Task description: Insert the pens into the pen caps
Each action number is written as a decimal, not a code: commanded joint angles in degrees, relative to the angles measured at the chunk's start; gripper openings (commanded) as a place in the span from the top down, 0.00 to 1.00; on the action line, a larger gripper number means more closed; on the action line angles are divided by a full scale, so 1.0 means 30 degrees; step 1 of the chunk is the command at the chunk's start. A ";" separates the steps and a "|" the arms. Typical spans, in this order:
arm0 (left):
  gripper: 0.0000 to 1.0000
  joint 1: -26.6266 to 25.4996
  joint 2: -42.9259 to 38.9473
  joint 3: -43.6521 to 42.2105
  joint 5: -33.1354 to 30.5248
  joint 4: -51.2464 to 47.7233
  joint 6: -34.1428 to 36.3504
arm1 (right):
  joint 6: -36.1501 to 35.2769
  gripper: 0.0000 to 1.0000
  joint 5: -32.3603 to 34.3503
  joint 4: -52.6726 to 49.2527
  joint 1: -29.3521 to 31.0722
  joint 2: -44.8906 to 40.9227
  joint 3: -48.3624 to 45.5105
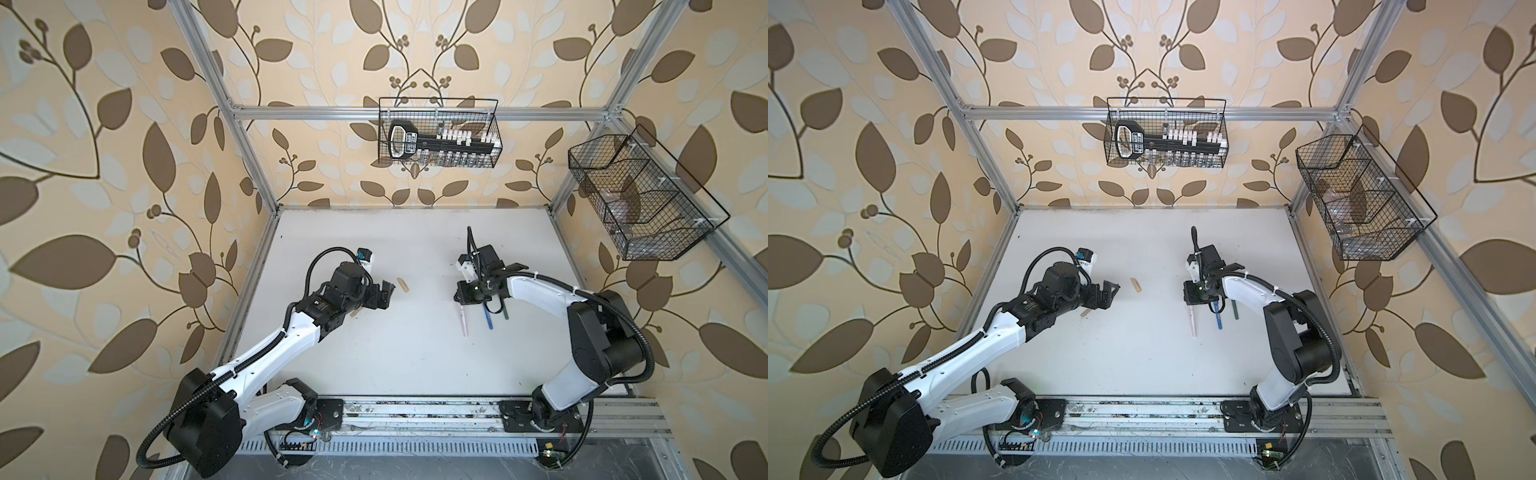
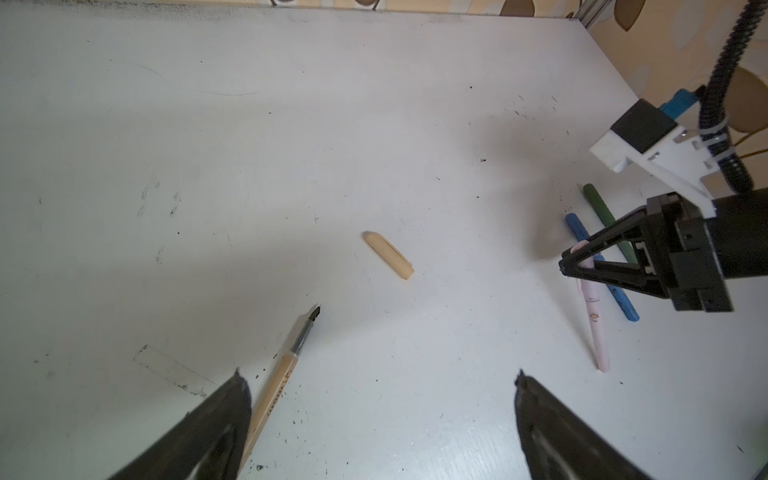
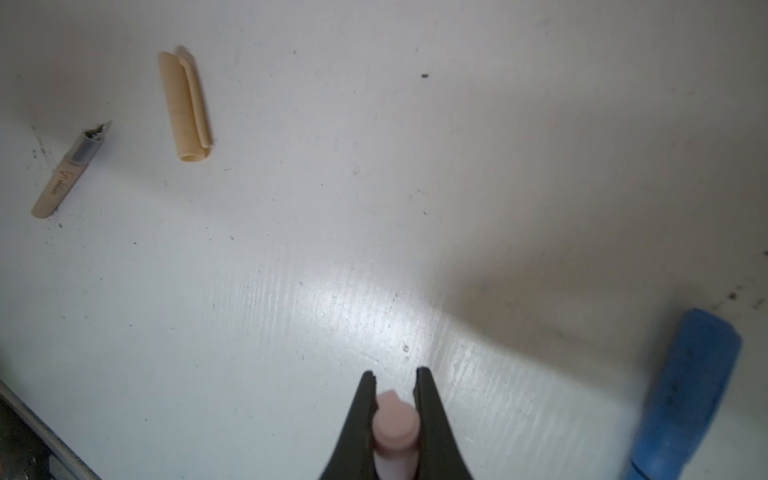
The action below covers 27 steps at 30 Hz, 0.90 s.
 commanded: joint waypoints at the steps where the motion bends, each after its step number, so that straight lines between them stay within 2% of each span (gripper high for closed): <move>1: 0.01 0.0215 0.0252 -0.0170 0.0348 0.0618 0.0244 | -0.0517 1.00 -0.0044 0.0544 -0.0063 0.0431 -0.0088; 12: 0.01 0.0324 0.0541 -0.0187 0.0336 0.0639 0.0245 | -0.1010 0.99 0.1141 0.0377 -0.0379 0.1471 0.0006; 14: 0.01 0.0307 0.0578 -0.0157 0.0504 0.0650 0.0237 | -0.1019 0.93 0.1398 0.0421 -0.0453 0.1614 0.0068; 24: 0.01 0.0339 0.0750 -0.0106 -0.0069 0.0493 0.0329 | -0.1130 0.84 0.2196 0.0429 -0.0690 0.2295 0.0515; 27: 0.01 0.0375 0.0863 -0.0040 -0.0054 0.0360 0.0307 | -0.1130 0.75 0.2461 0.0429 -0.0691 0.2300 0.0659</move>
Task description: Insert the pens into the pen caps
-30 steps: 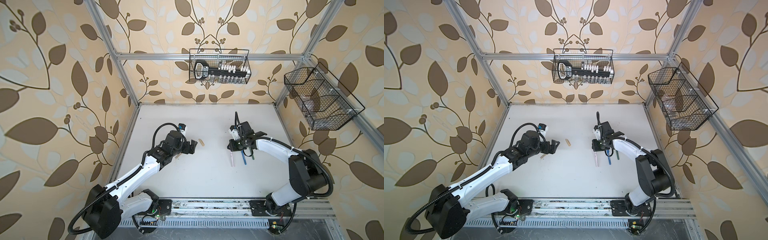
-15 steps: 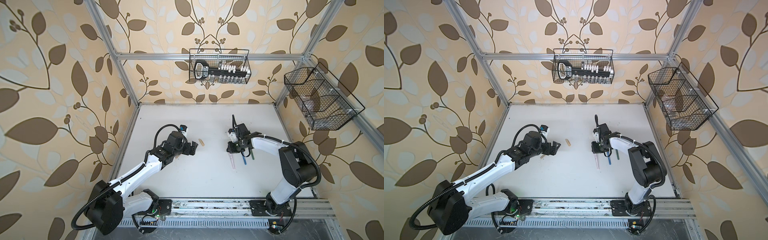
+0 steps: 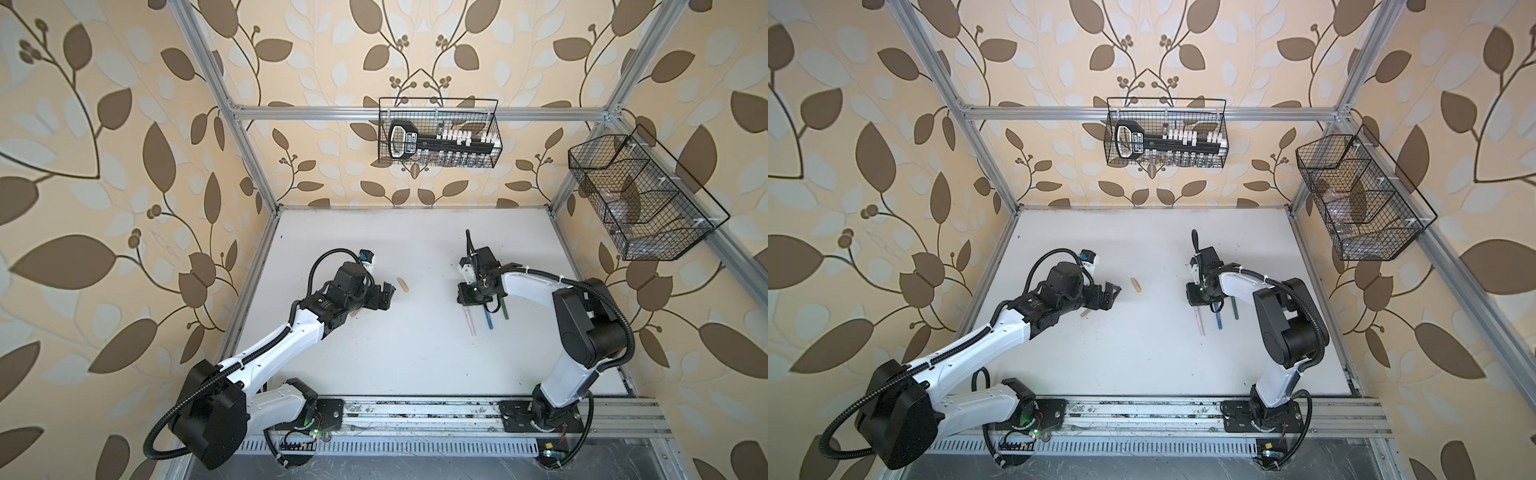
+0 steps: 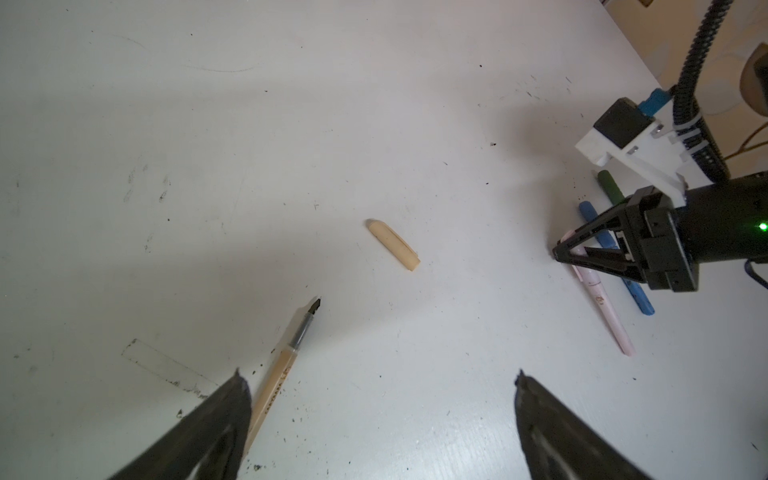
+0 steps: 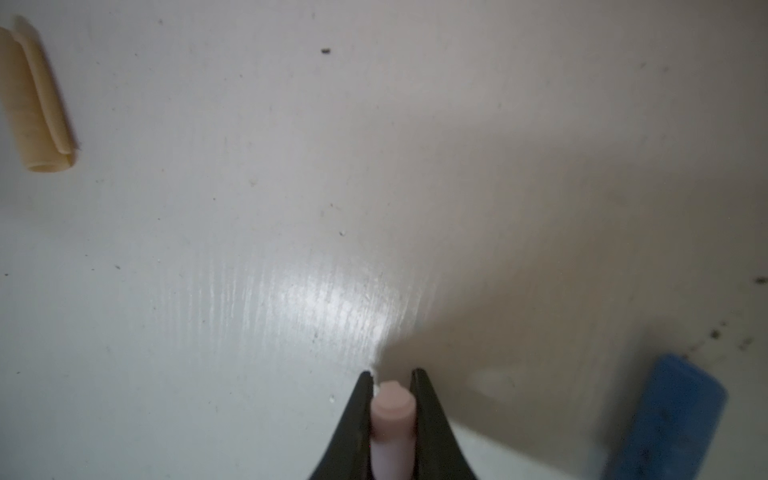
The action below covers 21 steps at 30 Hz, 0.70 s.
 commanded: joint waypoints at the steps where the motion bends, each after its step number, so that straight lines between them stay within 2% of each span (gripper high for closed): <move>1: 0.01 0.0255 0.0019 0.0046 -0.0151 0.0170 0.0269 | -0.0428 0.72 0.1050 -0.0096 -0.0092 0.0511 0.0345; 6: 0.01 0.0250 0.0033 0.0241 -0.0258 -0.0259 0.0279 | -0.0478 0.63 0.1304 -0.0281 -0.0094 0.0144 0.0622; 10: 0.01 0.0286 0.0133 0.1004 -0.0253 -0.1558 -0.0111 | -0.0400 0.59 0.1229 -0.0481 -0.0089 -0.0980 0.0895; 14: 0.01 0.0273 0.0553 0.2669 -0.0218 -0.5593 -0.1333 | 0.0637 0.53 0.0668 0.0832 -0.0160 -0.3807 -0.0004; 18: 0.01 0.0280 0.0785 0.3034 -0.0301 -0.8017 -0.2162 | 0.2386 0.49 -0.1259 0.3566 -0.0169 -0.7526 -0.2101; 21: 0.01 0.0264 0.1283 0.2840 -0.0508 -0.8668 -0.2396 | 0.4036 0.47 -0.2845 0.6372 0.0167 -0.9935 -0.4257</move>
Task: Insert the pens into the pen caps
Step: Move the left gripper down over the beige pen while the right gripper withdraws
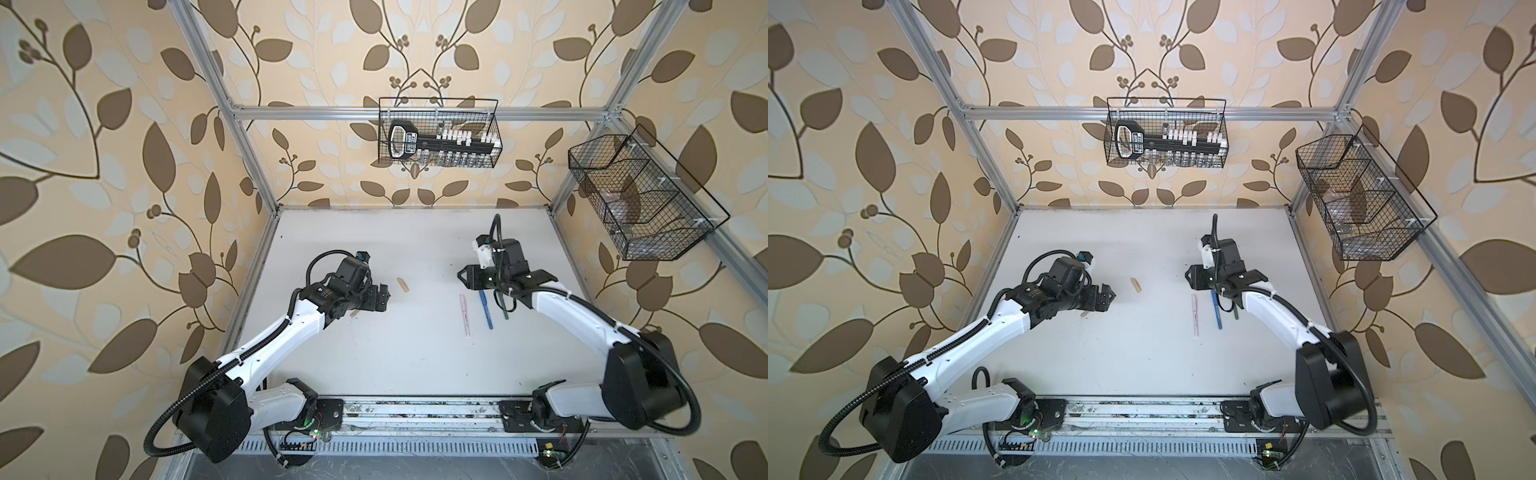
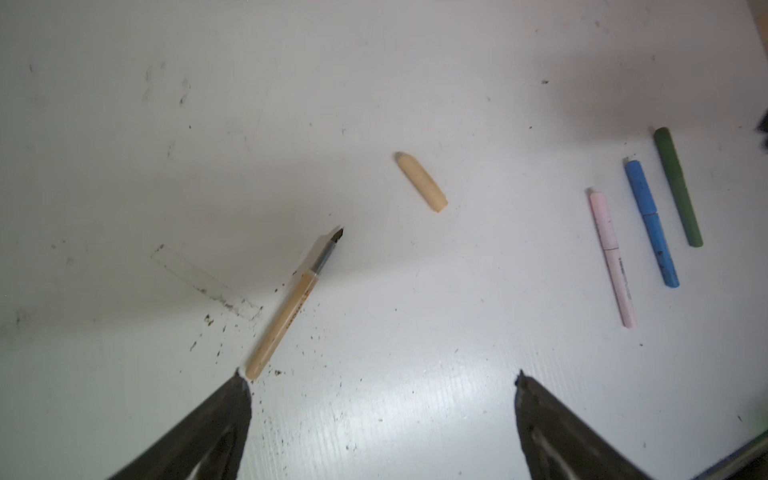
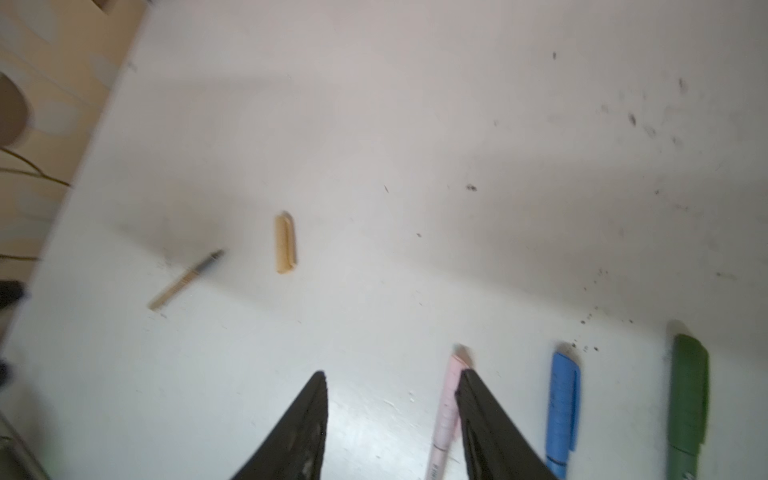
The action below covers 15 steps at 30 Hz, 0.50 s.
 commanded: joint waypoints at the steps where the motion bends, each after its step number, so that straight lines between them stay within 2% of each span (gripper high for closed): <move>1: 0.01 0.0149 0.0876 0.0358 -0.0731 -0.2440 -0.0750 | 0.2315 0.46 -0.2218 0.3344 0.0424 -0.1823 -0.2256; 5: 0.01 0.0201 0.3135 0.1194 -0.1711 -0.3609 -0.0414 | 0.2907 0.45 -0.2611 0.3613 0.1290 -0.3033 -0.3077; 15: 0.01 0.1277 0.5982 0.1584 -0.1538 -0.2174 0.1341 | 0.3481 0.44 -0.2209 0.4148 0.2123 -0.3980 -0.4085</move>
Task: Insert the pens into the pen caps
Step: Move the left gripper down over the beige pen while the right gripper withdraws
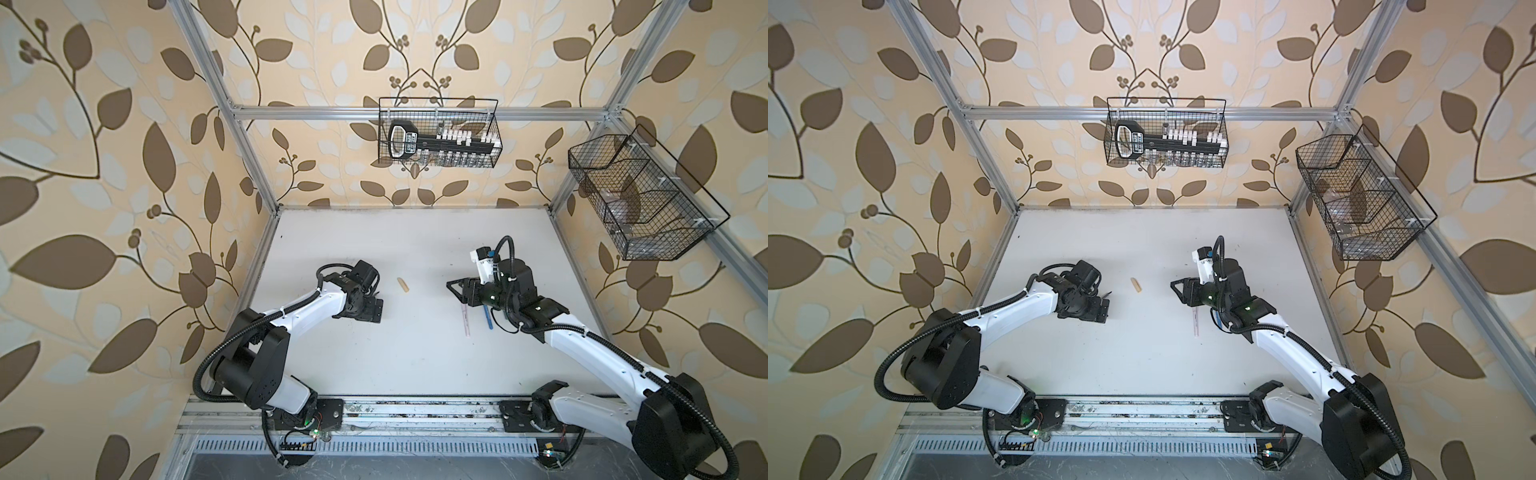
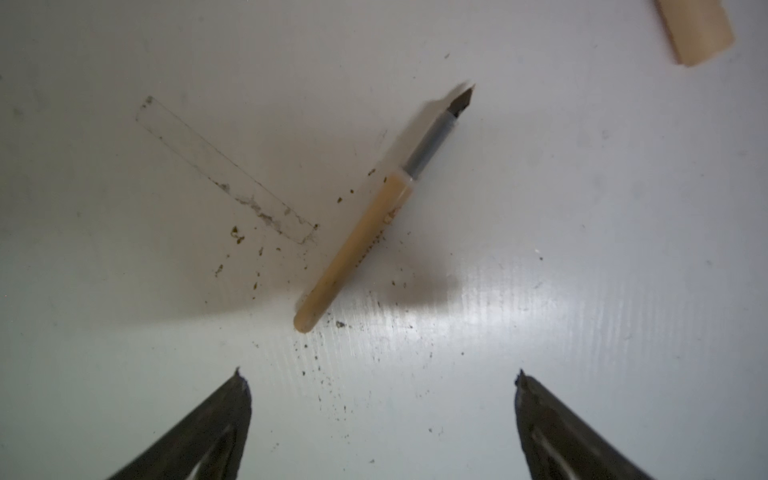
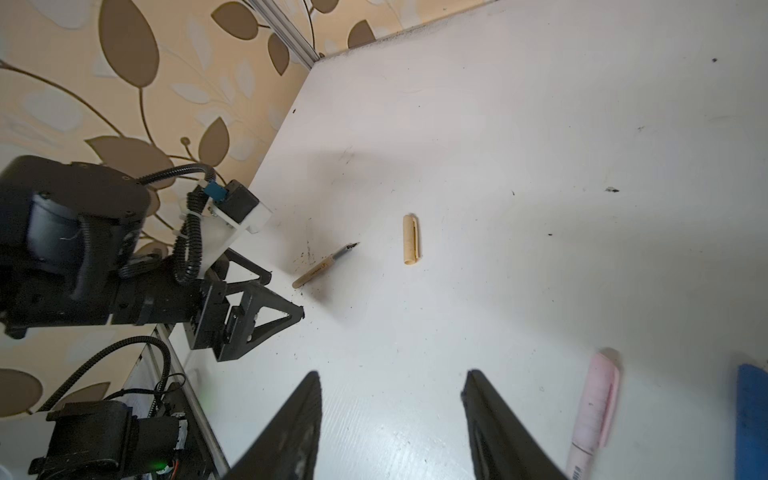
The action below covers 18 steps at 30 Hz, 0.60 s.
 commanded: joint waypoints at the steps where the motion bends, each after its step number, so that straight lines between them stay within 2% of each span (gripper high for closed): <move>1: 0.01 0.0519 0.0539 0.0849 0.0065 0.0303 0.1143 | 0.0585 0.44 -0.0194 0.0769 0.0141 -0.0582 -0.0629; 10: 0.01 0.1070 0.2856 0.1910 0.2077 0.0152 0.2166 | 0.0842 0.44 0.0089 0.1091 0.0163 -0.1122 -0.1239; 18: 0.01 0.1070 0.4171 0.2897 0.1984 -0.0541 0.2373 | 0.0755 0.41 -0.0719 0.1296 0.0163 -0.0642 -0.1056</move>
